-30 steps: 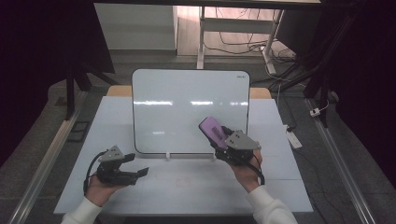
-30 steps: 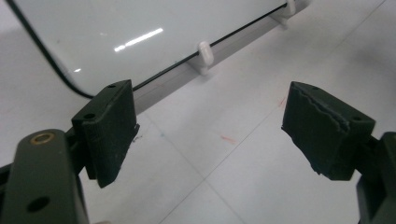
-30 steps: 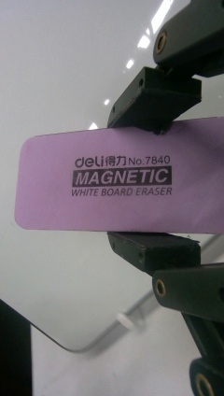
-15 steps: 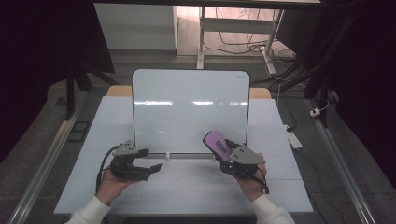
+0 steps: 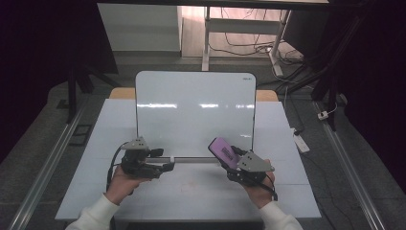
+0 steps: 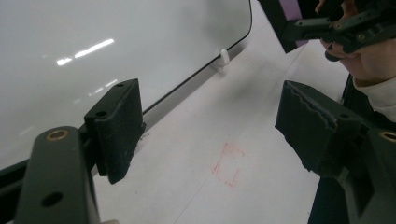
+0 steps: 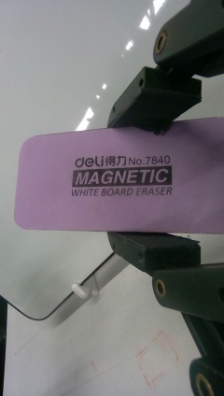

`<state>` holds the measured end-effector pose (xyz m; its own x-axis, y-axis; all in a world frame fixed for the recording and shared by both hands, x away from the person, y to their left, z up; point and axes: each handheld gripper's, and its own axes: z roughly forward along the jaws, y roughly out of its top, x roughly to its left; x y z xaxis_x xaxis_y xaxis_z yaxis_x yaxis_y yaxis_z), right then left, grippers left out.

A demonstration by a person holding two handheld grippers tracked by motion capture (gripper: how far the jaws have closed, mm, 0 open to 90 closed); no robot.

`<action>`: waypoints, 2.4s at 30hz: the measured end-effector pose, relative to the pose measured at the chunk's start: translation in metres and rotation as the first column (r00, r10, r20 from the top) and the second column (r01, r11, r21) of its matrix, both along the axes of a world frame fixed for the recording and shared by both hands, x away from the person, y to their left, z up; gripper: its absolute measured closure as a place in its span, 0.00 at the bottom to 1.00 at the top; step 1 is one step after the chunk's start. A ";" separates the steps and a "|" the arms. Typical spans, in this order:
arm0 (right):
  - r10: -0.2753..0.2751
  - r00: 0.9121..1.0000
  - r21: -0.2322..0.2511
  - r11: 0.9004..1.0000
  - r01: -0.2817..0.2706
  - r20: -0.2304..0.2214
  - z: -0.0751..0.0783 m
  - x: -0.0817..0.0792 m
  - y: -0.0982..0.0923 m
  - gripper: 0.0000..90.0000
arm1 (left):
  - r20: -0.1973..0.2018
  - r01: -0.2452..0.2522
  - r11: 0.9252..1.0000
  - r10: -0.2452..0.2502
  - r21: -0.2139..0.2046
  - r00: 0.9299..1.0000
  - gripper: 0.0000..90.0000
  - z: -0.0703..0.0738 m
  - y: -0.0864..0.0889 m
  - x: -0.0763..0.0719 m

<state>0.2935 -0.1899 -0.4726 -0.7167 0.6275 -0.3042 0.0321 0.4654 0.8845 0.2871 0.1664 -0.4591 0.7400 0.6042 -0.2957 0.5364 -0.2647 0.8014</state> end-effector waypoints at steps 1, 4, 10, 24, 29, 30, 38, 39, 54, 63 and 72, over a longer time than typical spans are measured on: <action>0.000 1.000 -0.007 1.000 0.000 0.001 0.000 0.000 0.000 0.44 | 0.000 0.003 1.000 -0.003 -0.001 1.000 0.27 0.000 -0.002 0.001; 0.007 1.000 -0.012 1.000 -0.007 0.001 -0.002 -0.001 0.002 0.44 | 0.004 0.013 1.000 -0.013 0.012 1.000 0.28 0.001 -0.007 0.003; 0.033 0.999 -0.034 0.999 -0.032 0.008 -0.007 -0.002 0.007 0.44 | 0.004 0.029 0.999 -0.029 0.016 1.000 0.29 0.003 -0.016 0.009; 0.135 0.991 -0.107 0.986 -0.131 0.027 -0.016 -0.009 0.021 0.44 | -0.030 0.107 0.994 -0.108 -0.032 0.994 0.34 0.006 -0.051 0.030; 0.155 0.988 -0.119 0.981 -0.150 0.027 -0.017 -0.010 0.023 0.44 | -0.048 0.136 0.990 -0.138 -0.038 0.989 0.36 0.004 -0.061 0.035; 0.160 0.987 -0.121 0.980 -0.155 0.029 -0.017 -0.010 0.024 0.44 | -0.051 0.142 0.989 -0.143 -0.036 0.988 0.36 0.003 -0.063 0.036; 0.191 0.980 -0.164 0.970 -0.179 0.060 -0.020 -0.013 0.027 0.44 | -0.097 0.174 0.984 -0.178 -0.049 0.979 0.41 -0.004 -0.070 0.044; 0.196 0.979 -0.166 0.969 -0.183 0.063 -0.020 -0.013 0.027 0.44 | -0.104 0.178 0.983 -0.182 -0.051 0.978 0.43 -0.004 -0.070 0.045; 0.204 0.970 -0.231 0.958 -0.170 0.129 -0.023 -0.015 0.031 0.44 | -0.201 0.194 0.976 -0.210 -0.098 0.957 0.64 -0.009 -0.075 0.049; 0.164 0.975 -0.261 0.958 -0.121 0.153 -0.026 -0.016 0.034 0.43 | -0.212 0.153 0.979 -0.180 -0.138 0.961 0.70 -0.011 -0.076 0.049; 0.099 0.977 -0.259 0.965 -0.048 0.189 -0.024 -0.021 0.032 0.36 | -0.202 0.106 0.981 -0.139 -0.162 0.969 0.71 -0.008 -0.074 0.049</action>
<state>0.2723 -0.1578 -0.4962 -0.6669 0.4603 -0.5860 -0.1745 0.6680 0.7234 0.3366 0.0922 -0.4675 0.7164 0.4502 -0.5330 0.6688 -0.2256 0.7083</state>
